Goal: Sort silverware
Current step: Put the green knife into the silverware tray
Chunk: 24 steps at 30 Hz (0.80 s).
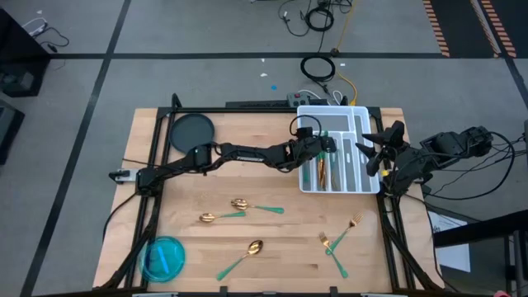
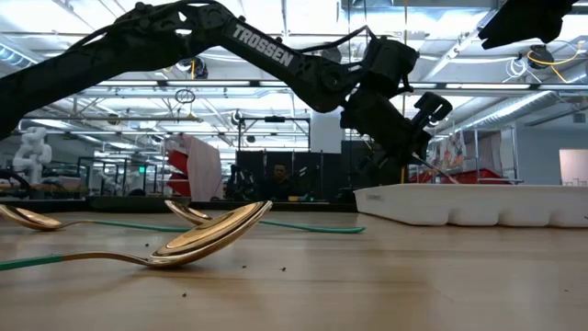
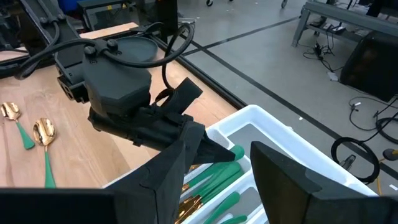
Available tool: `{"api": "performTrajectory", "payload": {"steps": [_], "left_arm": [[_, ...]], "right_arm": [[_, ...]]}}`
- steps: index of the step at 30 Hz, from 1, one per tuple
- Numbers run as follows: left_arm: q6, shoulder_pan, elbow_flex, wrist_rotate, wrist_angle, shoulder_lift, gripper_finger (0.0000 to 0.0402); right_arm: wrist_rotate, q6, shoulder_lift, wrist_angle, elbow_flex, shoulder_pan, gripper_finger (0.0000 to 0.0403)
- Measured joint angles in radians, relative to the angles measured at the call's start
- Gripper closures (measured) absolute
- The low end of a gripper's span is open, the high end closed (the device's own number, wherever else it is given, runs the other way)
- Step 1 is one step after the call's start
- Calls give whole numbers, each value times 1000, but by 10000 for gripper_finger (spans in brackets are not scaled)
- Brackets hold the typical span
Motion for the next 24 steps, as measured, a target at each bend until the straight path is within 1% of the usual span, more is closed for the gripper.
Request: {"api": "performTrajectory", "payload": {"steps": [6, 9, 15, 24], "left_arm": [[0, -3, 0, -3, -3, 0, 384], [0, -3, 0, -17, -8, 0, 383], [5, -3, -4, -69, -76, 8, 381], [-68, -1, -5, -38, -56, 40, 379]], "right_arm": [[0, -9, 0, 0, 0, 0, 227], [0, -9, 0, 0, 0, 0, 227], [0, -9, 0, 1, 0, 0, 227], [-2, -10, 0, 1, 0, 0, 227]]}}
